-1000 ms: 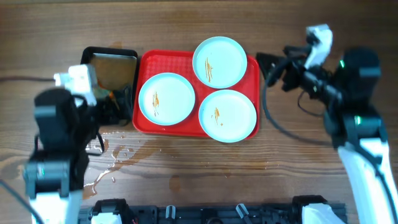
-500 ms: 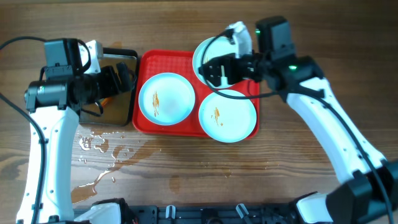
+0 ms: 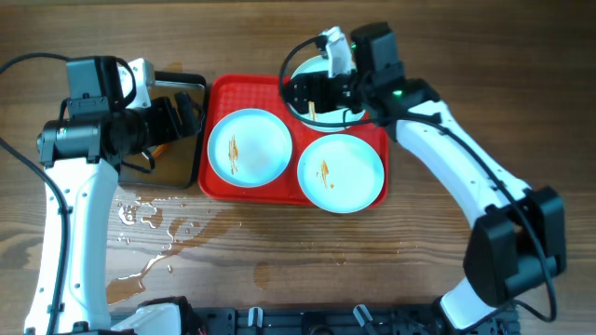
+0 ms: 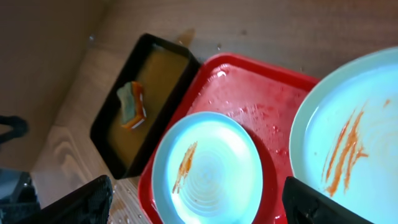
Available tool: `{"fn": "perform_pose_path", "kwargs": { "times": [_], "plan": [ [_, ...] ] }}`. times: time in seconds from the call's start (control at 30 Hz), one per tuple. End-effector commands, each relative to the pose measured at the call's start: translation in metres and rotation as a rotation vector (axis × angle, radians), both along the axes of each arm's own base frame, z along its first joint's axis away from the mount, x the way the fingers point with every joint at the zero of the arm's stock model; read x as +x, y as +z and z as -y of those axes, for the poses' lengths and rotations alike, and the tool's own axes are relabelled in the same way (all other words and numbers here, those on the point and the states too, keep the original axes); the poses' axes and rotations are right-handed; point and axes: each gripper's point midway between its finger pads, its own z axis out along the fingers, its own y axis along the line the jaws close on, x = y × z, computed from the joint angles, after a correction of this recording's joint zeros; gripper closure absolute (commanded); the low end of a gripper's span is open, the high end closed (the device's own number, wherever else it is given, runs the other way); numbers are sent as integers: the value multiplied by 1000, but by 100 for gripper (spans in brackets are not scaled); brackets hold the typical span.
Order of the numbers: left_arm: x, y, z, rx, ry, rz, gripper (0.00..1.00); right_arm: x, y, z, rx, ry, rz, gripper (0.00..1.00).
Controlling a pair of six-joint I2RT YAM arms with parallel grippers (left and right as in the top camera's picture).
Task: Clean dirty plates on tray and stack at the side
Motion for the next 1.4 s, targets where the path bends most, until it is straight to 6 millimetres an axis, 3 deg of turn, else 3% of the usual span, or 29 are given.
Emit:
{"fn": "perform_pose_path", "kwargs": {
  "times": [0.0,0.13,0.23,0.47,0.63,0.77,0.93,1.03,1.37],
  "plan": [
    [5,6,-12,43,43,18,0,8,-1,-7,-66,-66,-1,15],
    [5,5,-18,67,68,13,0,10,1,-10,-199,-95,15,16],
    [6,1,-29,88,154,-7,0,6,-10,-22,-246,-62,2,18],
    [9,-18,-41,104,254,-78,0,-6,-71,-30,-367,-30,-102,26],
    [14,-50,-50,96,360,-182,0,-13,-118,-26,-438,2,-185,35],
    [14,-61,-61,87,455,-222,0,-13,-129,-33,-428,43,-180,40],
    [12,-62,-78,64,539,-229,0,-15,-150,-34,-439,32,-222,48],
    [10,-62,-86,62,562,-231,0,-12,-152,-31,-445,-13,-235,52],
    [7,-70,-88,63,567,-261,0,-12,-163,-26,-502,-51,-234,61]
  ]
}}
